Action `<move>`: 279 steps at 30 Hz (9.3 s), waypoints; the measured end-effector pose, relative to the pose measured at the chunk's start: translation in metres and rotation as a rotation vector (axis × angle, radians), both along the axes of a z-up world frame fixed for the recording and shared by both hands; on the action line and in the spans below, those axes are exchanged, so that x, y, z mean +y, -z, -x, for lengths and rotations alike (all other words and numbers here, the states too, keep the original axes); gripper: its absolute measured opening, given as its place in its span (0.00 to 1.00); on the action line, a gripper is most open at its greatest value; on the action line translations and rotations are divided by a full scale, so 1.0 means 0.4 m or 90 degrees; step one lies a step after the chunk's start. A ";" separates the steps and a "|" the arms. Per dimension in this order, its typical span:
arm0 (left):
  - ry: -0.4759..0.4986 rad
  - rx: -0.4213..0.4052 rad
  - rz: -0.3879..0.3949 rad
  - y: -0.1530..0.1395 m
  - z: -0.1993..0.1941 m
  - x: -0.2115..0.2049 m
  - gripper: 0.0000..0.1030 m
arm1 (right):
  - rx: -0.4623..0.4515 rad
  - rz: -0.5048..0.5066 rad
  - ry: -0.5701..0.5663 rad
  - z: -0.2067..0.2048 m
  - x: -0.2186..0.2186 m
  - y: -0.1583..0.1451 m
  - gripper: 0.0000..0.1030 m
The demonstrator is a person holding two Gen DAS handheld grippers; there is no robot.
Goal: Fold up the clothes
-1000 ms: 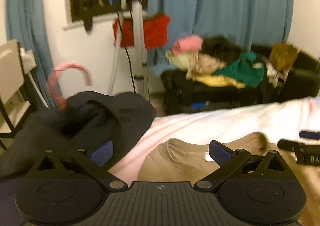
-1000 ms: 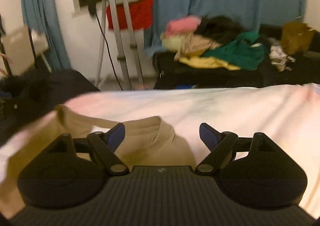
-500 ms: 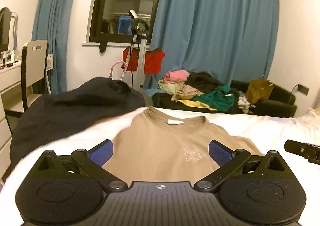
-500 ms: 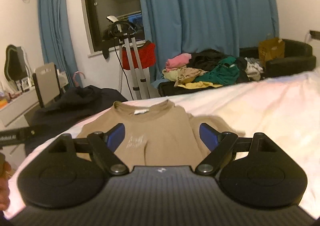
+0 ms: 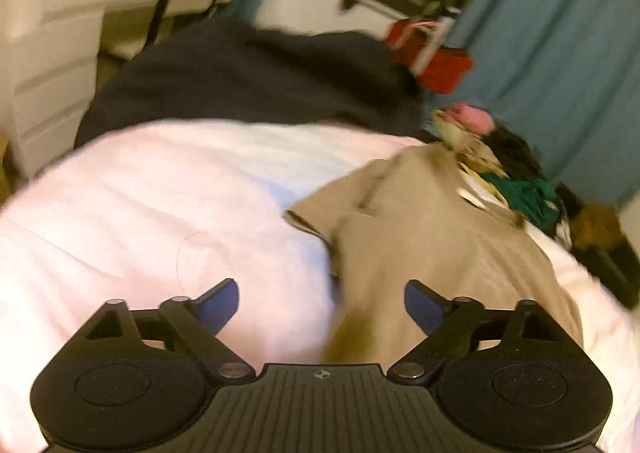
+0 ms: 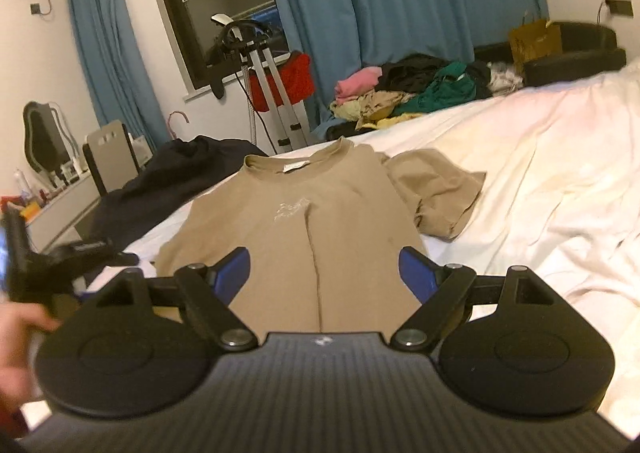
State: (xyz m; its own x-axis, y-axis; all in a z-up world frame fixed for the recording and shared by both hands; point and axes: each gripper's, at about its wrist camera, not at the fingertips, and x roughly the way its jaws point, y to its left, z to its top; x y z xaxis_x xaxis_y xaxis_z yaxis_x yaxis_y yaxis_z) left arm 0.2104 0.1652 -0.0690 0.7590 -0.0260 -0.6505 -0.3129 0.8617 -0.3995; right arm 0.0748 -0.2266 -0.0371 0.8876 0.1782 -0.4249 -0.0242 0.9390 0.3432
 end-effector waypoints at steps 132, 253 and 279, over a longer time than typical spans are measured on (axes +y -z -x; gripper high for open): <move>0.244 -0.065 -0.139 0.085 0.180 -0.337 1.00 | 0.024 -0.174 0.255 -0.610 -0.556 0.162 0.18; 0.595 0.151 0.319 0.216 0.376 -0.535 0.49 | -0.081 -0.141 0.006 0.211 -0.142 -0.028 0.93; 0.443 0.144 0.324 0.114 0.387 -0.308 0.02 | -0.004 -0.116 0.035 0.164 -0.145 0.024 0.93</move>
State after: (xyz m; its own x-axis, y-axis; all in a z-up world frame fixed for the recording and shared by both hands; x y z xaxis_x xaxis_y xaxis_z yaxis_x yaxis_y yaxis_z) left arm 0.0556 0.0421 -0.1148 0.3184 -0.7602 -0.5663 0.0972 0.6204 -0.7782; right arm 0.0091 -0.2846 -0.0466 0.9005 0.2029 -0.3846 0.0229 0.8611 0.5079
